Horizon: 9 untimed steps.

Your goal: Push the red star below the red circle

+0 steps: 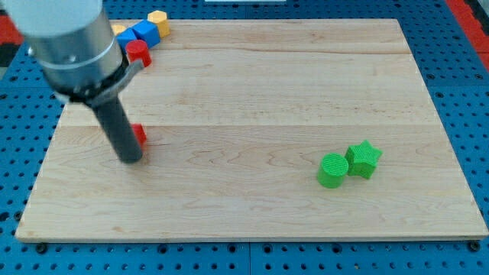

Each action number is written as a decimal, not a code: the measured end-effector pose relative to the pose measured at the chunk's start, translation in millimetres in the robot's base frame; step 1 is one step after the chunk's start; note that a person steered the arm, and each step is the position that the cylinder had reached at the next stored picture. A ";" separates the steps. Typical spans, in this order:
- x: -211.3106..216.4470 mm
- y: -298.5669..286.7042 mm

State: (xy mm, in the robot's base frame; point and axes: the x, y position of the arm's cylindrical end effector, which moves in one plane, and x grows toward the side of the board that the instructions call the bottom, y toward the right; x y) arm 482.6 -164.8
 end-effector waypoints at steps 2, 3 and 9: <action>-96.5 -9.2; -56.2 -7.4; -111.8 -4.2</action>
